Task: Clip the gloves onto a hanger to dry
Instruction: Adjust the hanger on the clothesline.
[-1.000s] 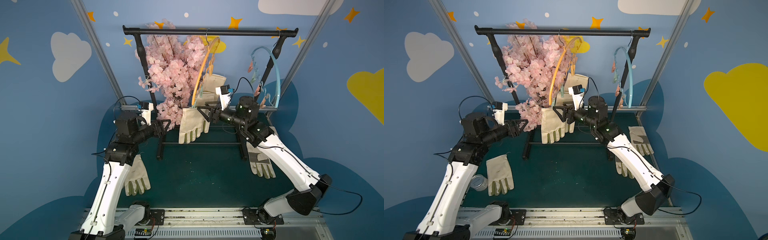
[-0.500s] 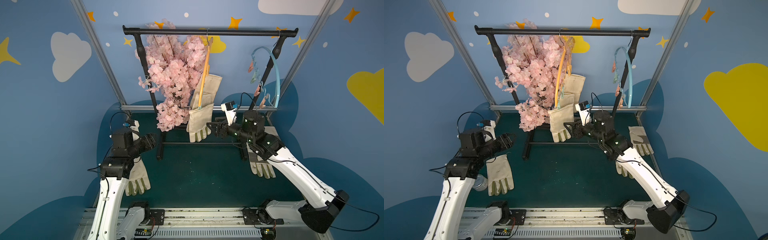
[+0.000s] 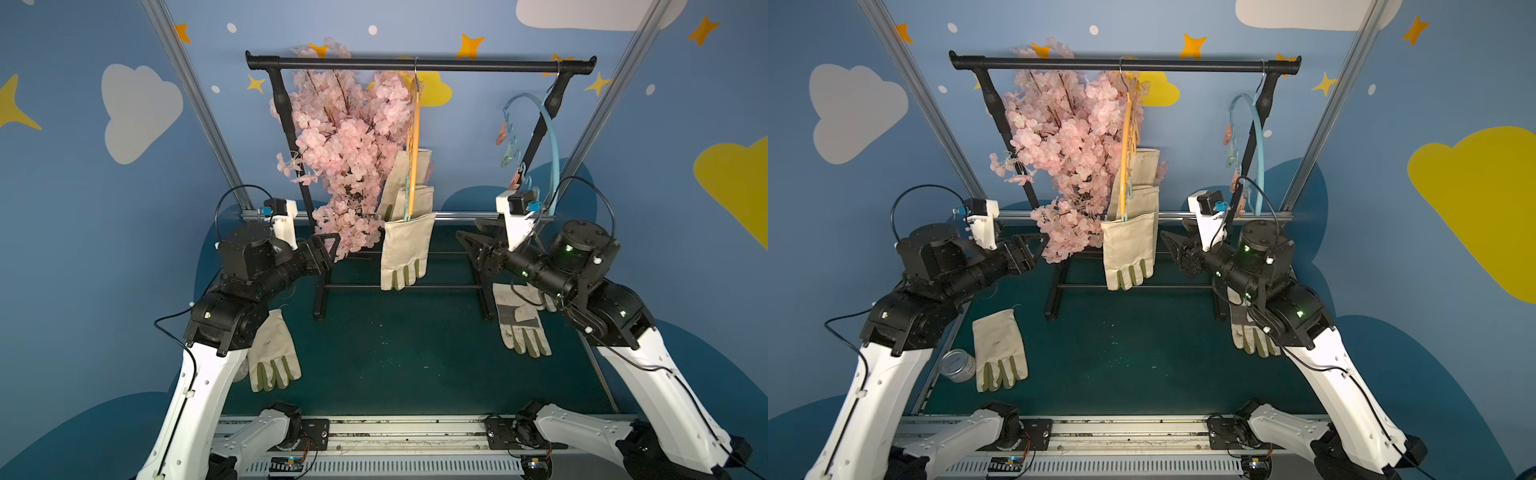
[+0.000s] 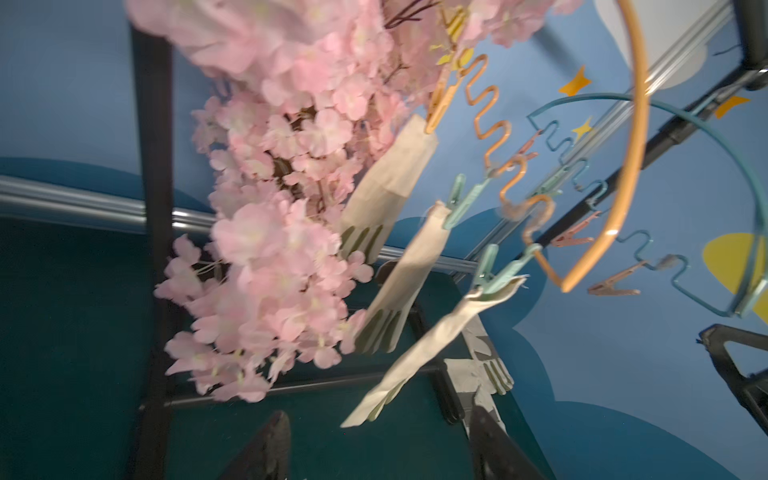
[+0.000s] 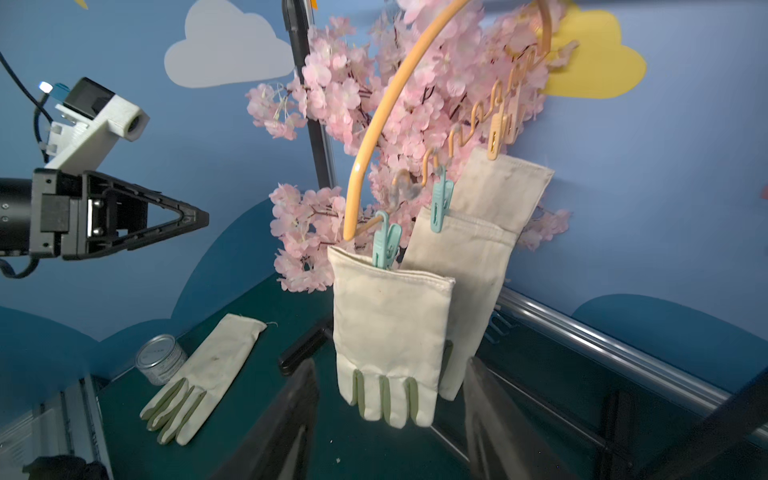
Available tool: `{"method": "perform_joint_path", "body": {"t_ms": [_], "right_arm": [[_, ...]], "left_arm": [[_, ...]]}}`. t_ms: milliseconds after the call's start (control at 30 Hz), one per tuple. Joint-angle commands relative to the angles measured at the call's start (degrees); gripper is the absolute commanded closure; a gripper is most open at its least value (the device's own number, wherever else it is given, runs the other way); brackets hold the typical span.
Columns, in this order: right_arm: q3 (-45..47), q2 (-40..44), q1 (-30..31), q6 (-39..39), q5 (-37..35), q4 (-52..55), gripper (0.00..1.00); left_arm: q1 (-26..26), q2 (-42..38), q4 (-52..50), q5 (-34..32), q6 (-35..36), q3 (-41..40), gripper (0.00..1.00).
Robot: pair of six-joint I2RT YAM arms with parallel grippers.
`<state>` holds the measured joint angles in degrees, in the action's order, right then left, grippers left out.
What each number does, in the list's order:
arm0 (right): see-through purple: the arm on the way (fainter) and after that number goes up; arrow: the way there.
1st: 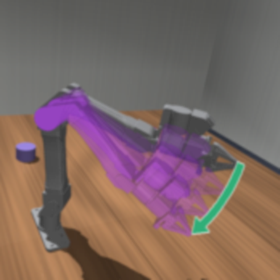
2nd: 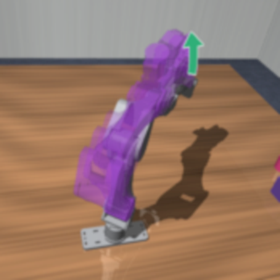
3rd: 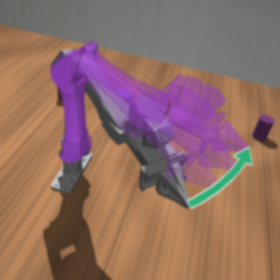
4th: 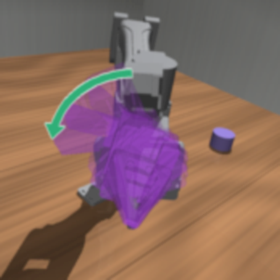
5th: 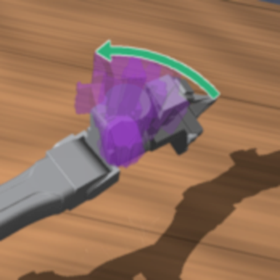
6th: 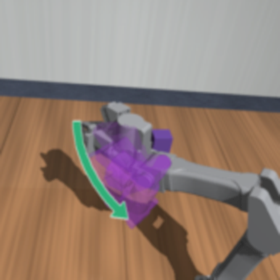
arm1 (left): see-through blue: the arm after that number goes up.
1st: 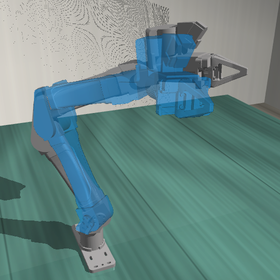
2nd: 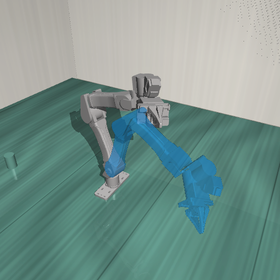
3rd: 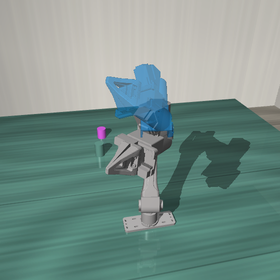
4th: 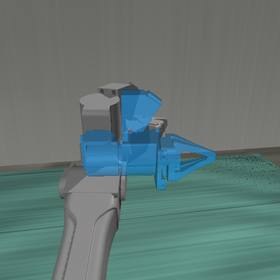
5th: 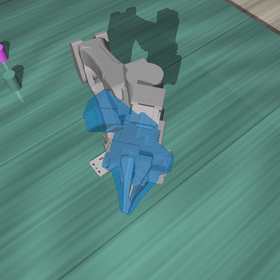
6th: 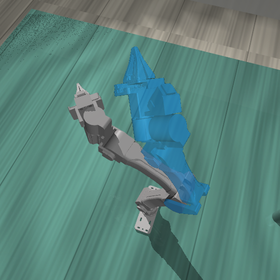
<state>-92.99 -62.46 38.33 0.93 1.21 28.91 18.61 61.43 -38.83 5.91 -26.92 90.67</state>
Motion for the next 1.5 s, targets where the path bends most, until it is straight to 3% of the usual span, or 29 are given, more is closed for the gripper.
{"method": "perform_joint_path", "body": {"t_ms": [0,133,367,500,667,967,1200,1467], "right_arm": [[-3.6,1.4,-0.6,-3.4,-7.8,1.1,0.47],[-7.6,0.6,-2.9,-5.0,-15.1,-0.2,0.5],[-11.3,-1.6,-10.9,-1.8,-17.4,-2.1,0.5],[-12.9,-2.9,-16.9,1.8,-12.2,-2.1,0.5],[-16.1,-5.1,-24.2,6.8,-4.2,-0.7,0.49],[-18.0,-10.8,-33.2,18.4,19.4,-4.1,0.41],[-18.8,-15.2,-34.1,26.7,31.7,-10.2,0.54],[-18.2,-17.1,-31.7,28.7,34.6,-13.5,0.53]], "left_arm": [[5.9,4.6,0.4,-4.7,2.5,6.6,0.32],[14.0,11.8,1.5,-7.4,6.4,15.1,0.33],[23.0,24.7,2.1,-7.2,9.4,29.1,0.33],[27.4,30.0,1.3,-9.4,12.5,36.0,0.33],[28.7,34.0,-0.4,-8.8,13.1,41.8,0.33],[29.3,38.9,-2.6,-8.3,15.0,47.8,0.31],[29.2,42.2,-3.4,-7.4,15.8,52.6,0.3],[29.3,46.7,-0.9,-3.3,15.8,57.6,0.29]]}}
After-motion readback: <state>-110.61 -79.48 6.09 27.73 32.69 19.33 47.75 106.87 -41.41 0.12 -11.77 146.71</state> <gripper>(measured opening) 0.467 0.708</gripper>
